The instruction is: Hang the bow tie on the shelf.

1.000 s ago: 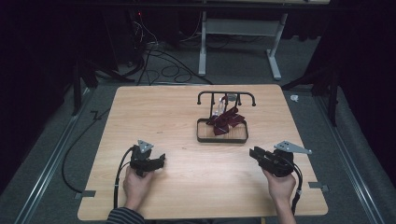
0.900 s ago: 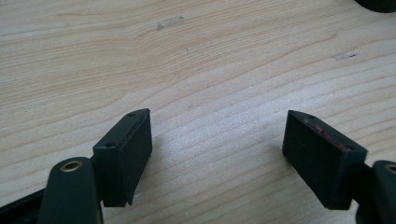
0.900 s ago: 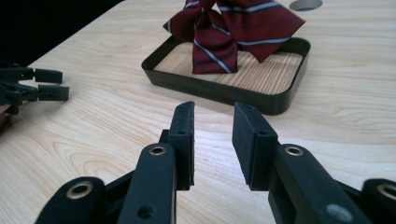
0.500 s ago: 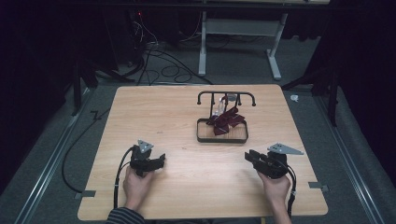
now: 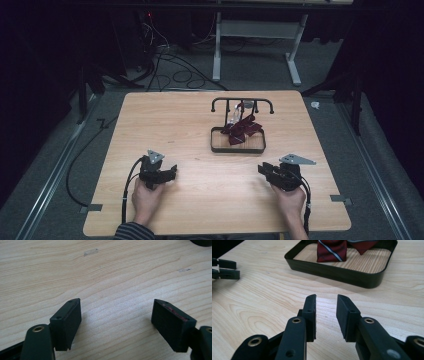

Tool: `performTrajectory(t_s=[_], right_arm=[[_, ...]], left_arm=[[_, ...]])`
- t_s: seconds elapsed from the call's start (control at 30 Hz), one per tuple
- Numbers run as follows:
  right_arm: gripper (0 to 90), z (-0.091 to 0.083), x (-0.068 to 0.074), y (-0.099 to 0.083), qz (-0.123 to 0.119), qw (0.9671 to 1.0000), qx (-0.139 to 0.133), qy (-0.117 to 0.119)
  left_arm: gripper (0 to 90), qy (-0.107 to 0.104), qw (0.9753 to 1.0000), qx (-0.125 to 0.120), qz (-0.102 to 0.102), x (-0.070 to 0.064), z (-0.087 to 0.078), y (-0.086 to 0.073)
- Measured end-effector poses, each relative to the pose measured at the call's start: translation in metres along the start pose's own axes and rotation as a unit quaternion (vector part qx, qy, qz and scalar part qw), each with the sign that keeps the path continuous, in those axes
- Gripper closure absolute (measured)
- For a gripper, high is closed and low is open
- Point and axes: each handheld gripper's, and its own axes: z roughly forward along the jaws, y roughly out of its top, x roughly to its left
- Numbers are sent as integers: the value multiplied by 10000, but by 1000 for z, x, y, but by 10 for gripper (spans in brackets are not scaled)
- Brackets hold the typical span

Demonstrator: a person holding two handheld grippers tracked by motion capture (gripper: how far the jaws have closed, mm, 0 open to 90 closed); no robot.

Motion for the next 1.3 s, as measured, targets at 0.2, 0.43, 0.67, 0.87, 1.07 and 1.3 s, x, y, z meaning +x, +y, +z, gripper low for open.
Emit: performTrajectory(t_s=[0.2, 0.43, 0.67, 0.87, 1.07, 1.3], right_arm=[[712, 10, -1, -4, -33, 9998, 144, -95], [693, 21, 0, -9, -68, 9992, 326, -198], [669, 28, 2, -12, -245, 9983, 393, -363], [631, 32, 5, -12, -345, 9972, 458, -481], [582, 34, 13, -13, -688, 9935, 520, -737], [504, 35, 21, -15, -874, 9906, 571, -884]], left_arm=[[245, 0, 10000, -1, 0, 0, 0, 0], [246, 0, 10000, -1, -1, 0, 0, 0], [246, -1, 10000, -1, 0, 0, 0, 0], [246, -1, 10000, -3, 2, 0, 0, 0], [246, -15, 10000, -4, 7, 0, 0, 0], [246, -26, 10000, -5, 23, 0, 0, -1]])
